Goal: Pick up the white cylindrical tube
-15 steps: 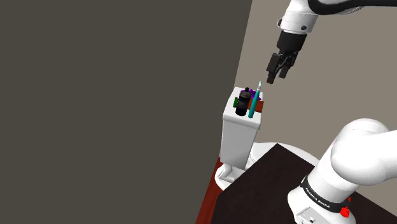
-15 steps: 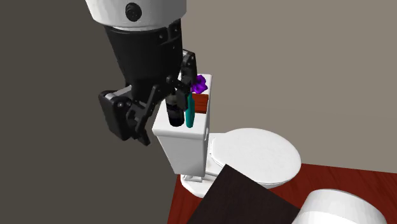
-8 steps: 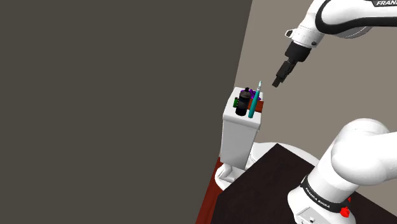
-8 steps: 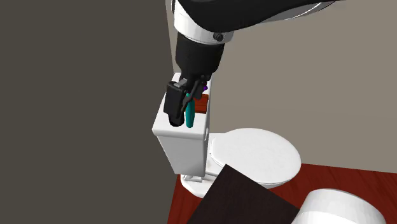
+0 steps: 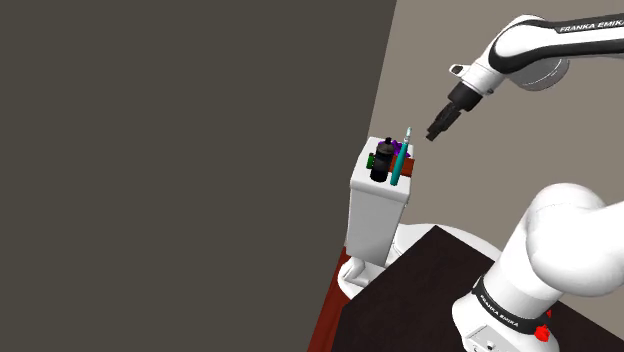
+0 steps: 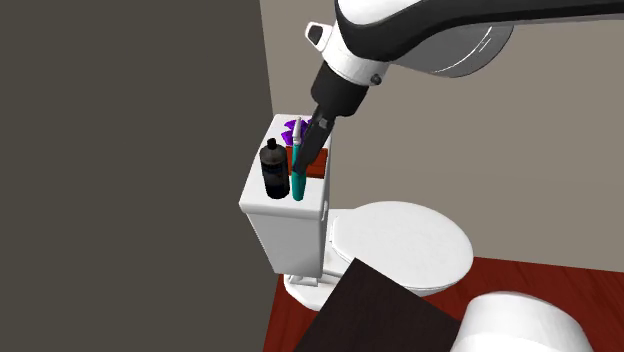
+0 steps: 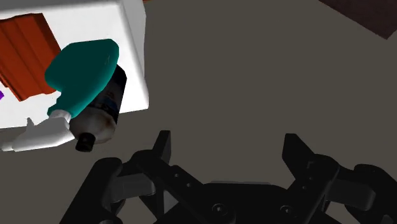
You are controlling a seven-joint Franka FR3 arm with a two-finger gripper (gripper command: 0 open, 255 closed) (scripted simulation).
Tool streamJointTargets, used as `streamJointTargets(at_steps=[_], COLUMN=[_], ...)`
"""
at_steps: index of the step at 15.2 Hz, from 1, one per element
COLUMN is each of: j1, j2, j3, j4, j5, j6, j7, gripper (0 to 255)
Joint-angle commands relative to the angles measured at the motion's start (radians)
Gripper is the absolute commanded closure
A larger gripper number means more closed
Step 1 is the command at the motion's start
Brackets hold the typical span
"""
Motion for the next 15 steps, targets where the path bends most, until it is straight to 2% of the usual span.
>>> streamJointTargets(at_steps=[1, 4, 8, 11, 15], j1=[0.072, 0.236, 0.536, 0.774, 1.027], j2=[0.042, 0.105, 0.133, 0.071, -0.083], j3=[-0.121, -0.323, -0.634, -0.85, -1.035], j4=[0.022, 0.097, 0.235, 0.363, 0.567], j5=[0.026, 0.09, 0.169, 0.176, 0.14], j6=[0.057, 0.105, 0.122, 0.105, 0.045], j7=[-0.128, -0.311, -0.529, -0.639, -0.741], gripper=[0, 0, 0, 0, 0])
